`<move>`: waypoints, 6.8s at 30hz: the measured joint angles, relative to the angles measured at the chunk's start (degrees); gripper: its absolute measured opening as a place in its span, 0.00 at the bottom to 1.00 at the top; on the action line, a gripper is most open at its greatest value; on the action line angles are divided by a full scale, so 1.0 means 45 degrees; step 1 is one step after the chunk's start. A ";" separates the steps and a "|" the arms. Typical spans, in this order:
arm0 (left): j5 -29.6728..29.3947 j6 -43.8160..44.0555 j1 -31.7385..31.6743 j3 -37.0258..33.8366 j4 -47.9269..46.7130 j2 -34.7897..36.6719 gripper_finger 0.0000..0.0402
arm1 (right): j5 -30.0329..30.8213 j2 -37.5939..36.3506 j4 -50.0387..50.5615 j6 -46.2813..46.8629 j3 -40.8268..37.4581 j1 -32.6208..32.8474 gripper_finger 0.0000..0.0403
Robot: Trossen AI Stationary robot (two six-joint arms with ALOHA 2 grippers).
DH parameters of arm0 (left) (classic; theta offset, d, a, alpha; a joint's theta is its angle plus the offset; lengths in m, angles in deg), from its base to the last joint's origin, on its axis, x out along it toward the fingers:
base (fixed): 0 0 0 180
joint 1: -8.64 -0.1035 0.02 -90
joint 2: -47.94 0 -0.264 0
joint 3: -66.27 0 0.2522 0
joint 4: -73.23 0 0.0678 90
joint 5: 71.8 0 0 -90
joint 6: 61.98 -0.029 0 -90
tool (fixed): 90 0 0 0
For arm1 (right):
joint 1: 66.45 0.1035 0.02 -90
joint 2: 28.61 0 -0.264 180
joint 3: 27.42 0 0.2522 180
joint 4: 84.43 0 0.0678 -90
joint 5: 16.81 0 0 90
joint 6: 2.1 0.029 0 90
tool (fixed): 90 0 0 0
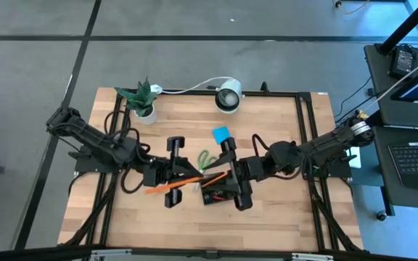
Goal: Pick and place office supplies into organizer
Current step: Put the pencil into the desk organizer, then put the scissors into the desk organizer
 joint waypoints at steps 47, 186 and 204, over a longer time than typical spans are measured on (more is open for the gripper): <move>0.0680 0.0588 -0.0289 0.0000 -0.0015 0.0000 0.05 | 0.0000 0.0105 -0.0124 0.0162 0.0000 0.0000 0.06; -0.4120 2.3866 0.0168 -0.0005 -1.5452 -0.6232 0.39 | 0.0568 -0.1478 2.2661 0.4866 0.5621 -0.1753 0.47; -0.3500 2.2716 -0.0561 -0.0002 -1.5258 -0.6286 0.39 | 0.0565 -0.1474 2.2661 0.4832 0.5621 -0.1753 0.47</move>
